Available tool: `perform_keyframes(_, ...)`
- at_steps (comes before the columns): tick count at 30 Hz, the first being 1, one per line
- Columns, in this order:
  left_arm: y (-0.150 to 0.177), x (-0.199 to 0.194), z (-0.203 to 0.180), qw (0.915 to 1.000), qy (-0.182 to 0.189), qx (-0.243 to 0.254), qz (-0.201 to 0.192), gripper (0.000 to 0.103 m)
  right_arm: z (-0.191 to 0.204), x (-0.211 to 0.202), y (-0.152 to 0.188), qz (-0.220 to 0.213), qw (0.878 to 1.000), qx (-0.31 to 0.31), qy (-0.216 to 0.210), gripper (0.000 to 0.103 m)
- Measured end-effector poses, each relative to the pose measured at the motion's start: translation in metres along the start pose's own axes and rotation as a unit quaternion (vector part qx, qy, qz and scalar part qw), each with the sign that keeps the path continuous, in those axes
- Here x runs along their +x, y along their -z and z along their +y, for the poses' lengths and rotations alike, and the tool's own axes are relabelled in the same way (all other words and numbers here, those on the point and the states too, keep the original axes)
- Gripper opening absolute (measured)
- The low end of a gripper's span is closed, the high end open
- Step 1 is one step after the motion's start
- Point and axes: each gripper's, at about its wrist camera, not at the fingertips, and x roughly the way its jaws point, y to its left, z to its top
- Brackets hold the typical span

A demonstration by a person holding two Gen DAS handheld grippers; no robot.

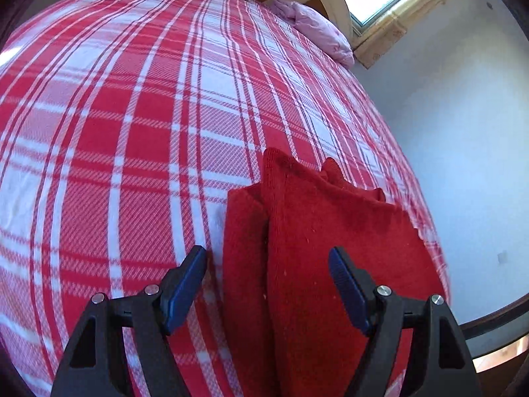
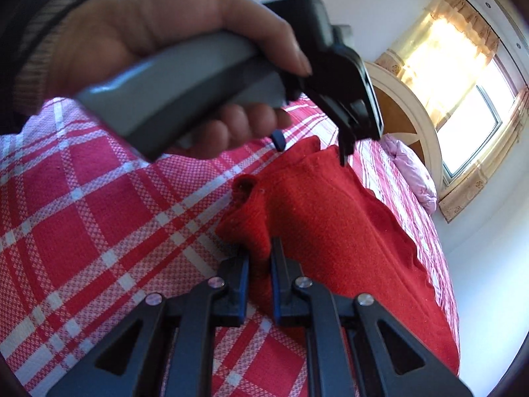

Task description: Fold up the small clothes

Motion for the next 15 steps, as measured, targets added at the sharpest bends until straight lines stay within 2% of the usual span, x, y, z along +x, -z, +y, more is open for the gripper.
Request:
perform_keyframes(3,-0.005,0.005,-0.001,1.0000,0.000,0.009,0.001,0.072,0.002,-0.002,0.000,-0.001,1.000,0.001,-0.001,0.013)
perform_keyframes(5,-0.003,0.010,-0.002,0.9998,-0.004,0.017,0.005,0.042,0.003,-0.003,0.000,-0.002,1.000,0.002,-0.001,0.013)
perform_keyframes(6,-0.003,0.011,-0.001,0.9998,-0.009,0.018,0.007,0.038,0.003,-0.003,0.000,-0.002,1.000,0.001,-0.001,0.013)
perform_keyframes(8,0.001,0.010,0.001,0.9998,0.000,0.019,0.003,0.019,0.004,-0.003,0.000,-0.003,1.000,-0.001,0.003,0.013)
perform_keyframes(11,0.002,0.005,0.002,0.9999,0.002,0.015,-0.004,0.014,0.005,-0.004,0.000,-0.004,1.000,-0.001,0.003,0.012)
perform_keyframes(15,0.002,-0.004,-0.002,0.9997,-0.005,0.015,-0.016,0.012,0.002,-0.010,0.000,-0.017,1.000,0.009,-0.006,0.010)
